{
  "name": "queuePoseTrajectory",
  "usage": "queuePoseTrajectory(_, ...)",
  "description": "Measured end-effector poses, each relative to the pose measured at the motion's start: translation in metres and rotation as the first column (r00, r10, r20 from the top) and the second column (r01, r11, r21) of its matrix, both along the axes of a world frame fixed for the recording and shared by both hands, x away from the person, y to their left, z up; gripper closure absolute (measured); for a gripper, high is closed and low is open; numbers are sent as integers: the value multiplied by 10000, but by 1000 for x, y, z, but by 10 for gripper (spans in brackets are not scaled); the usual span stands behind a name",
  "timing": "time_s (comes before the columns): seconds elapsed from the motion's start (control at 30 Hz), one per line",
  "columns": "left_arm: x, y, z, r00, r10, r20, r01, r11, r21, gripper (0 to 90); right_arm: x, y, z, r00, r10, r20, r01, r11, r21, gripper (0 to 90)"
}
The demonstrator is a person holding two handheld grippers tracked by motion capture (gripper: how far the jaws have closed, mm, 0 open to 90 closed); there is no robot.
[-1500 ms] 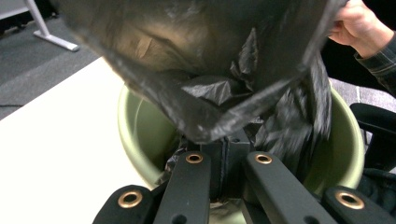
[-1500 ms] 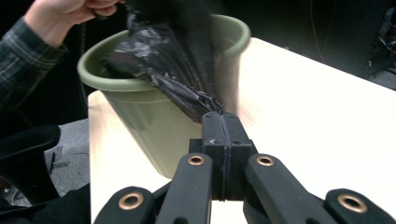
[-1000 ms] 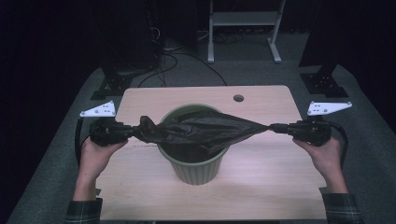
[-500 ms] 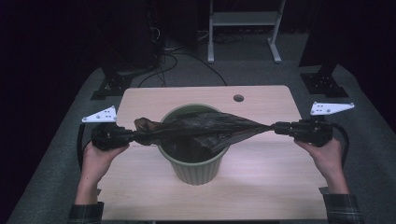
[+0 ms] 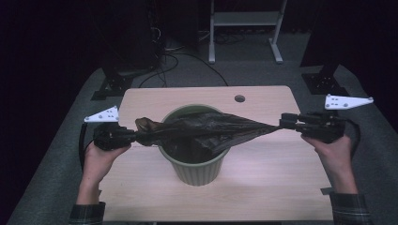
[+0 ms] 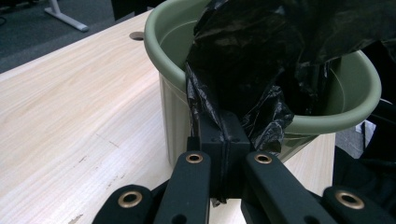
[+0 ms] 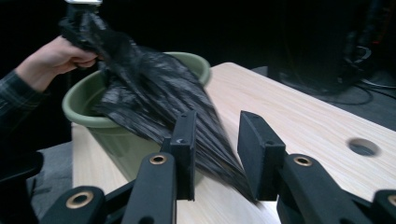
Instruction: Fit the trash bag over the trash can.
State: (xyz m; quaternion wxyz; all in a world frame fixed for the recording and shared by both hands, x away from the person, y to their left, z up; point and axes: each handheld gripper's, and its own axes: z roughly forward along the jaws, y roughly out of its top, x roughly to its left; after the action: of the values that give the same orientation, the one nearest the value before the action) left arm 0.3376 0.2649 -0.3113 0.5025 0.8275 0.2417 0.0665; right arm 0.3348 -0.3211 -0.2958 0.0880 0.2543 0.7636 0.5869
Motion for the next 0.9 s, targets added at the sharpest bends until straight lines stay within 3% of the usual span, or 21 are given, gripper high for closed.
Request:
queuePoseTrajectory(0.37,1,-1,0,10000,-75,-19,75,10000,3,898,20,72,13,9885,1503,194,-1499,9885,-178,673)
queuePoseTrajectory(0.63,1,-1,0,10000,-81,-34,81,10000,-1,897,23,84,8,9813,1926,55,-1925,9812,-163,686)
queuePoseTrajectory(0.9,1,-2,0,10000,-88,-37,88,10000,-8,897,25,87,1,9792,2021,-190,-2028,9777,-548,721)
